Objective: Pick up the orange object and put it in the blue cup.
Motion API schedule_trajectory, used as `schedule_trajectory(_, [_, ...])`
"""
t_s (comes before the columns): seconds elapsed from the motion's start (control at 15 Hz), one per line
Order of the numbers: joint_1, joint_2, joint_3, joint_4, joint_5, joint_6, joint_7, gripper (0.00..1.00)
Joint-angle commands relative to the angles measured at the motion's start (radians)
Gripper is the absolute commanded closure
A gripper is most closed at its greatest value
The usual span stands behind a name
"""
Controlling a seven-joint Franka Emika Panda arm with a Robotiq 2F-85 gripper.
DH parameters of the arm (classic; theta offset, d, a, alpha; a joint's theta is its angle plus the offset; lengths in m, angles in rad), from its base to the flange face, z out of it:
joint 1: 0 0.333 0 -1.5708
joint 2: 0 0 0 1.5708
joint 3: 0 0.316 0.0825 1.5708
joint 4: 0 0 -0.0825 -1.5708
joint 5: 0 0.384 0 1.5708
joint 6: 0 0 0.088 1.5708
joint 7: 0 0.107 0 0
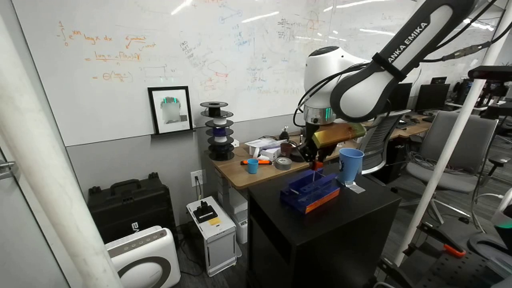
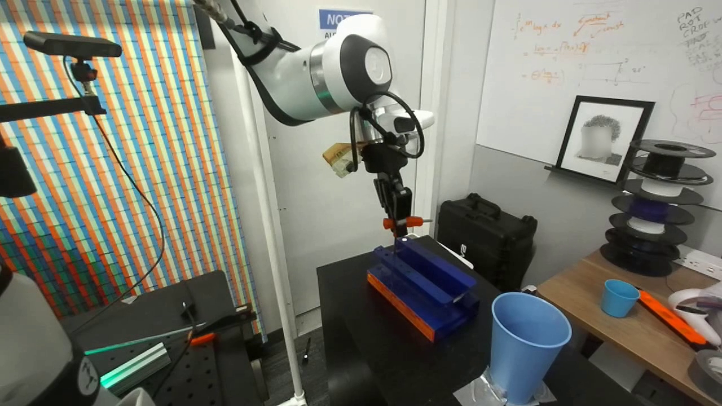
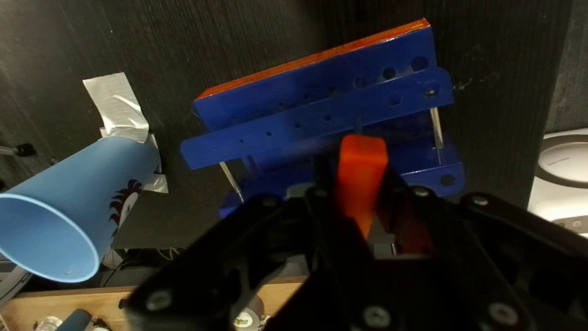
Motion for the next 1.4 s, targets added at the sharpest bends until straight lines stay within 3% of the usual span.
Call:
schedule_trajectory(0.0, [0.008,-0.026,0.007,-0.017,-0.008,0.020,-0.007,0.92])
schedule_trajectory(0.13, [0.010,-0.042,0.012,-0.020,-0.011,0.016,-0.013,0.87])
schedule_trajectory(0.53, [0.007,-0.157,0.050,-0.064,0.049,0.003,-0.105,0.87])
schedule_trajectory(1.0, [-0.019,-0.364,0.099,-0.147,0.036,-0.029,-0.125,0.86])
schedule_trajectory(1.33, [-0.104,-0.506,0.102,-0.150,-0.003,-0.115,-0.145,0.87])
